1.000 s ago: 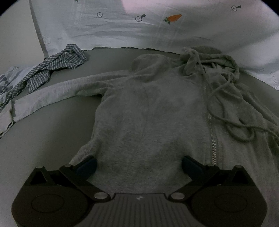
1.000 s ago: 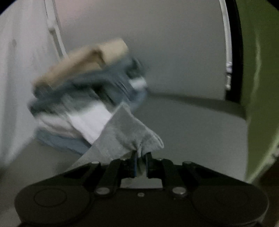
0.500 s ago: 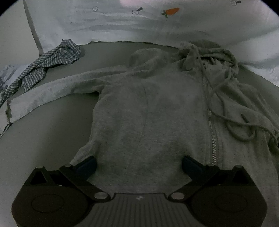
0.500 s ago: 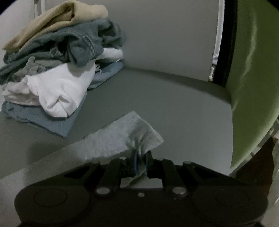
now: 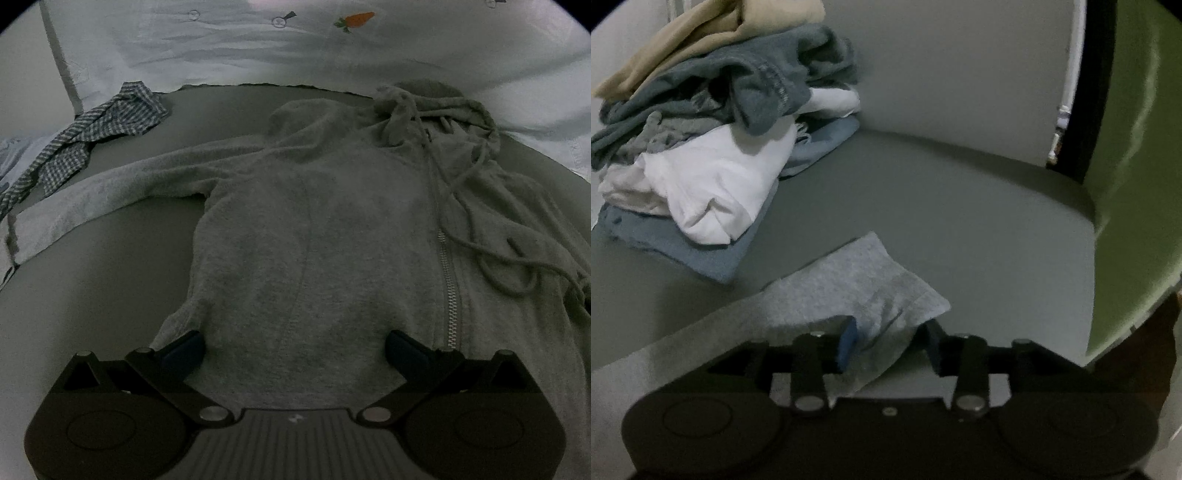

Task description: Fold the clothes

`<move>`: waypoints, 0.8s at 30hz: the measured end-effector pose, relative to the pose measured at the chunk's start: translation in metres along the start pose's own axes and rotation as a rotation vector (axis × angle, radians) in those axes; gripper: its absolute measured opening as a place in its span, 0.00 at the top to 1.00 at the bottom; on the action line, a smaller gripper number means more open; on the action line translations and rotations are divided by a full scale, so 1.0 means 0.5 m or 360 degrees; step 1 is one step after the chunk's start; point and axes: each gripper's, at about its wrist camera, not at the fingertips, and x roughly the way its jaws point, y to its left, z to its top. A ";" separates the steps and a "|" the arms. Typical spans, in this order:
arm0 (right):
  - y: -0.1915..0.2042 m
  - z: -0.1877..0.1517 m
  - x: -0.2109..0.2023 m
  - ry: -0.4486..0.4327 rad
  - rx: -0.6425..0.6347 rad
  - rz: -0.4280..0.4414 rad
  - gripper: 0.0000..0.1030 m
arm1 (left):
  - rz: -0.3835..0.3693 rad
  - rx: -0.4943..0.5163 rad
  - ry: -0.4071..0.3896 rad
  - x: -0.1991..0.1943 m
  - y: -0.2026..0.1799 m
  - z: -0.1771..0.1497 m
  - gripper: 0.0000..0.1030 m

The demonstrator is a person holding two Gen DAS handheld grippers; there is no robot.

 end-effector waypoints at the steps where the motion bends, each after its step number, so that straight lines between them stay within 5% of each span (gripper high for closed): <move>1: 0.003 0.000 0.000 0.0005 -0.0019 0.0015 0.49 | -0.0029 0.0009 0.0012 -0.001 0.005 0.002 0.00; 7: -0.004 0.005 -0.004 0.0100 -0.0048 0.0066 0.29 | -0.0211 -0.0043 -0.0007 -0.038 0.063 0.006 0.00; 14: 0.000 -0.079 -0.116 0.0055 -0.0038 0.0293 0.23 | -0.0072 0.0140 -0.0130 -0.119 0.162 -0.035 0.01; 18: 0.060 -0.171 -0.204 0.0141 -0.0134 0.0678 0.27 | -0.0174 0.0085 -0.0065 -0.136 0.227 -0.069 0.02; 24: 0.219 -0.317 -0.302 0.0491 -0.0400 0.1427 0.45 | -0.0381 -0.0003 0.0053 -0.128 0.270 -0.126 0.08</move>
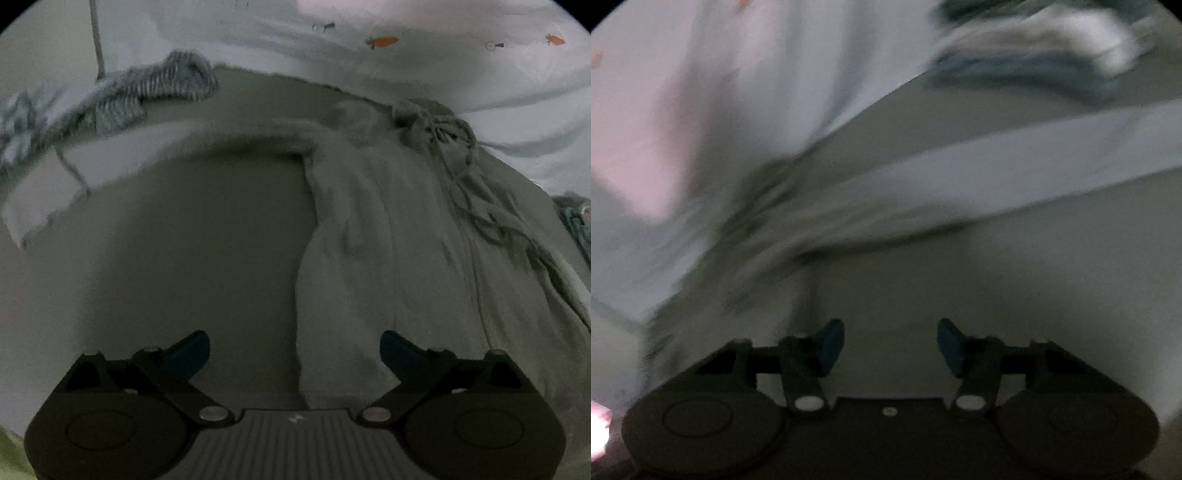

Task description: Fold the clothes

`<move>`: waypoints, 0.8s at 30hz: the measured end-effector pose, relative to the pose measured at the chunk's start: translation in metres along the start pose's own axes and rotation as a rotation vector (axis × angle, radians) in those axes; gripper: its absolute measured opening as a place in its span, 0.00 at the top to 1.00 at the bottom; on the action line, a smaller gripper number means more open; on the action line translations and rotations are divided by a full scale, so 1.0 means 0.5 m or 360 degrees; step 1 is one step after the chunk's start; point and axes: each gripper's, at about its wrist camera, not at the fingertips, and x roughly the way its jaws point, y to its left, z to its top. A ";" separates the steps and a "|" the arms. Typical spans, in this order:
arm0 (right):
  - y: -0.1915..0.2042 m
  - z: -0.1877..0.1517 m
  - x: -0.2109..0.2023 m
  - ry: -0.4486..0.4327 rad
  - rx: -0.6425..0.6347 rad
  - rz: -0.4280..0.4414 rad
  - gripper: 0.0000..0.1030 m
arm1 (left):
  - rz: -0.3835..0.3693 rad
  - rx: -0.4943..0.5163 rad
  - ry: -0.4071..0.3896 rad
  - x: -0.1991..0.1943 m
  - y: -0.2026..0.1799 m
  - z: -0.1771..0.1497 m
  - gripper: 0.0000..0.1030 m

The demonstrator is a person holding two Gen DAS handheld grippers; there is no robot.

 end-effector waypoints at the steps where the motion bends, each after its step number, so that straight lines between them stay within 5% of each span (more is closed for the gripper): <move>1: 0.026 -0.008 0.019 0.0049 -0.0049 0.0070 0.45 | -0.0009 -0.0013 -0.0011 0.000 0.002 -0.009 0.09; 6: 0.107 -0.029 0.109 0.0264 -0.0252 0.0180 0.44 | -0.0077 -0.0067 -0.0034 -0.013 0.010 -0.026 0.28; 7: 0.108 -0.033 0.131 0.0331 -0.0214 0.0180 0.56 | -0.0101 -0.0074 -0.0036 -0.016 0.010 -0.029 0.41; 9: 0.101 -0.035 0.141 0.0396 -0.0066 0.0206 0.73 | -0.0185 -0.0113 -0.0022 -0.019 0.015 -0.033 0.73; 10: 0.097 -0.035 0.146 0.0428 0.0009 0.0219 0.86 | -0.0240 -0.0173 -0.0007 -0.021 0.020 -0.033 0.77; 11: 0.082 -0.032 0.137 0.0460 0.0171 0.0296 0.86 | -0.0291 -0.0239 0.0007 -0.024 0.025 -0.032 0.85; 14: 0.037 -0.027 0.096 0.0503 0.0749 0.0612 0.89 | -0.0461 -0.0468 0.0006 -0.057 0.049 -0.018 0.86; 16: 0.027 -0.028 0.066 0.0478 0.0915 0.0706 0.89 | -0.0557 -0.0546 -0.0050 -0.093 0.060 -0.007 0.86; 18: 0.022 -0.027 0.057 0.0463 0.0905 0.0590 0.89 | -0.0572 -0.0578 -0.0043 -0.102 0.069 -0.003 0.86; 21: 0.037 -0.022 0.076 0.0493 0.0508 0.0059 0.86 | -0.0394 -0.0481 0.0099 -0.059 0.067 -0.012 0.78; 24: 0.078 -0.025 0.074 0.0486 0.0357 0.0028 0.78 | -0.0287 -0.0423 0.0212 -0.023 0.058 -0.029 0.75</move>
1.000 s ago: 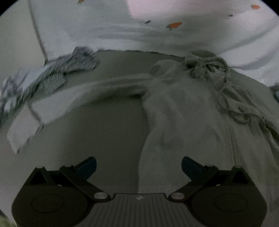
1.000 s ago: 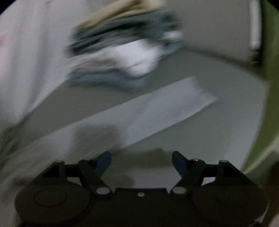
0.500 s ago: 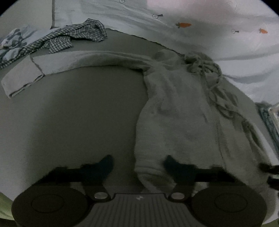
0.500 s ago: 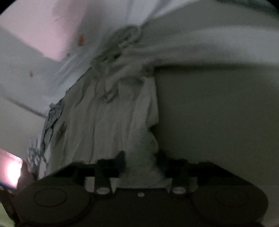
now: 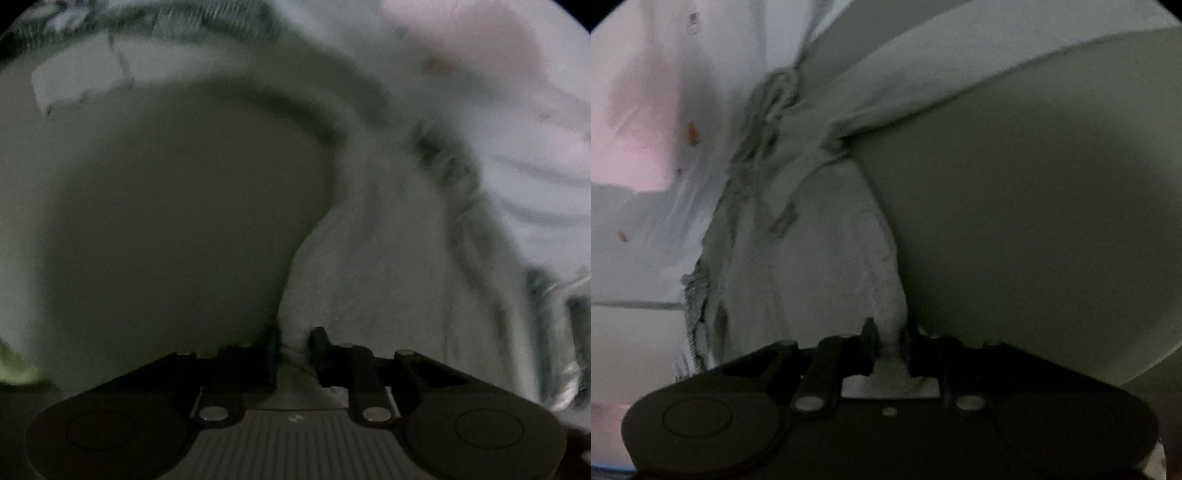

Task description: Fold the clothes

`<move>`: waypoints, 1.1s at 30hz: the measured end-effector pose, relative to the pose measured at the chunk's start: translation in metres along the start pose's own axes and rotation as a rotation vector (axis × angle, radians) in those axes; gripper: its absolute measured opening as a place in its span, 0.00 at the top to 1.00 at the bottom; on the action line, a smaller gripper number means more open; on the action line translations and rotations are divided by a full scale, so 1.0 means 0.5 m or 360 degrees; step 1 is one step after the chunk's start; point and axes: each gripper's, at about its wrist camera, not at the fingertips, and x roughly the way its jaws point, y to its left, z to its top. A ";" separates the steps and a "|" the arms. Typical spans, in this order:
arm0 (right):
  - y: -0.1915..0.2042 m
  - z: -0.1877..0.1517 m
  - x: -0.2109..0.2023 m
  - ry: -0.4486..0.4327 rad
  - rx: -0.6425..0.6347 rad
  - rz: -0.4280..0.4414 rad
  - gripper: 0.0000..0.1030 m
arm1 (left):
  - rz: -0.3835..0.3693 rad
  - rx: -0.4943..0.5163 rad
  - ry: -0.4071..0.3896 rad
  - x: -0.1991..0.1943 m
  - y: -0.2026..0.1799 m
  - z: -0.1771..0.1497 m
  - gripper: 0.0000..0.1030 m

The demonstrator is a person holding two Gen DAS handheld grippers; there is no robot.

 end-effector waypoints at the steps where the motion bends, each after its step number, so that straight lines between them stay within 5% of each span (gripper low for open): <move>1: 0.025 -0.003 -0.006 -0.0031 -0.0112 -0.0059 0.70 | -0.0005 0.0014 -0.0010 -0.004 -0.003 0.002 0.72; 5: 0.104 -0.018 -0.011 -0.0194 -0.0609 -0.0450 0.53 | 0.0047 0.0097 -0.0051 -0.017 -0.005 0.025 0.54; 11: 0.172 -0.032 0.012 -0.0396 -0.0848 -0.0533 0.24 | 0.0156 0.0176 -0.0197 -0.052 0.025 0.089 0.28; 16: 0.247 -0.068 0.075 -0.0523 -0.1055 -0.0579 0.02 | 0.0297 0.0299 -0.0261 -0.059 0.066 0.160 0.27; 23: 0.271 -0.138 0.222 -0.0392 -0.1064 -0.0699 0.02 | 0.0478 0.0703 -0.0350 -0.046 0.123 0.267 0.27; 33: 0.270 -0.201 0.256 -0.0674 -0.0909 -0.0810 0.00 | 0.0385 0.0931 -0.0217 0.023 0.204 0.364 0.27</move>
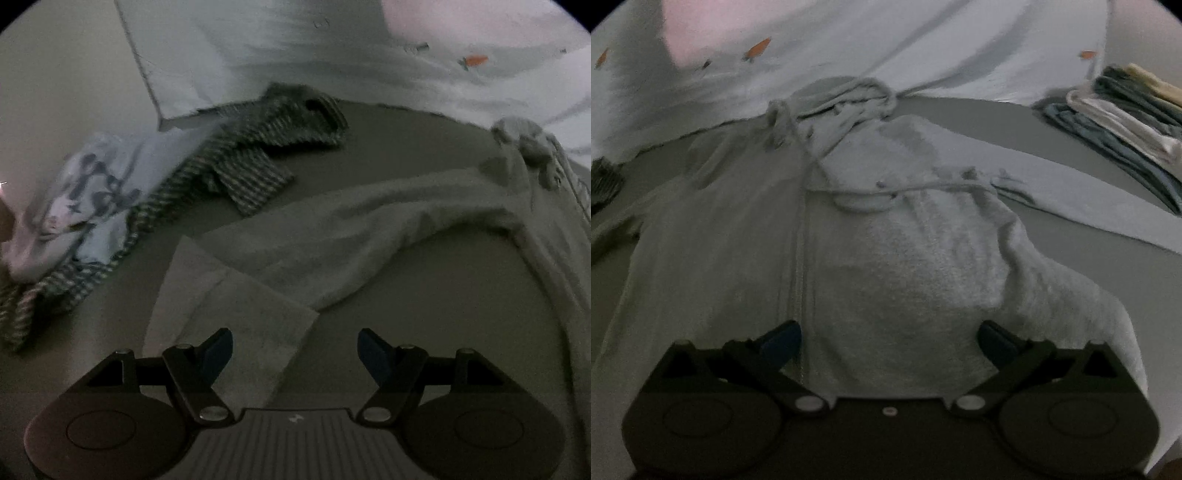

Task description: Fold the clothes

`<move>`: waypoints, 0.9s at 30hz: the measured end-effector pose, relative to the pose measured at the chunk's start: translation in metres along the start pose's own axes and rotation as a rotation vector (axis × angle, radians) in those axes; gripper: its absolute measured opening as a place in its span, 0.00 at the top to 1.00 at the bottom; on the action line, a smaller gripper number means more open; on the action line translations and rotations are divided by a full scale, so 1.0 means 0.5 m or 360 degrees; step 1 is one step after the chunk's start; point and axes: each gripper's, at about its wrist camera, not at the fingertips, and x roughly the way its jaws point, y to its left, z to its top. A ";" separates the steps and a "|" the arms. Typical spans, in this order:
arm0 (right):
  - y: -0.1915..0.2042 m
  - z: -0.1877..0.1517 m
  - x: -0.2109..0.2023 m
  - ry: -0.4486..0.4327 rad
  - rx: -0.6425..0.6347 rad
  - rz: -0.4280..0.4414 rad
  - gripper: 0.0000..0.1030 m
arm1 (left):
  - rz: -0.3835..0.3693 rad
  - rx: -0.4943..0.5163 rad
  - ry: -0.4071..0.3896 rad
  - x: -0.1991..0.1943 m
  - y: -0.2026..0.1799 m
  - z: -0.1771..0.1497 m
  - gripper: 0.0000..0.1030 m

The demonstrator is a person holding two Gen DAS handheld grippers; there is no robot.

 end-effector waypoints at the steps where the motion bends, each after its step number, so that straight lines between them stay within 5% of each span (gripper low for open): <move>1: 0.005 -0.004 0.000 -0.0014 0.0021 -0.0019 0.00 | -0.0021 -0.0012 0.0013 0.007 0.005 -0.002 0.27; 4: 0.011 -0.012 -0.006 -0.0038 0.0060 -0.0061 0.00 | -0.0064 -0.0035 0.0015 0.017 0.016 -0.010 0.34; 6: 0.013 -0.017 -0.009 -0.0057 0.0074 -0.0077 0.00 | -0.0062 -0.0035 -0.0017 0.013 0.026 -0.013 0.57; 7: 0.013 -0.019 -0.009 -0.0062 0.0074 -0.0077 0.00 | -0.0057 -0.0047 -0.0026 0.010 0.034 -0.013 0.83; 8: 0.012 -0.020 -0.008 -0.0066 0.0073 -0.0077 0.00 | -0.0081 -0.0110 -0.0037 0.005 0.048 -0.010 0.97; 14: 0.016 -0.023 -0.007 -0.0081 0.0076 -0.0083 0.00 | -0.0170 -0.0520 -0.0164 -0.043 0.134 0.011 0.97; 22: 0.015 -0.028 -0.008 -0.0109 0.0075 -0.0082 0.00 | -0.0263 -0.0611 -0.0144 -0.044 0.147 0.024 0.97; 27: 0.014 -0.030 -0.009 -0.0120 0.0071 -0.0078 0.00 | -0.0334 -0.0896 -0.0093 -0.031 0.200 0.017 0.97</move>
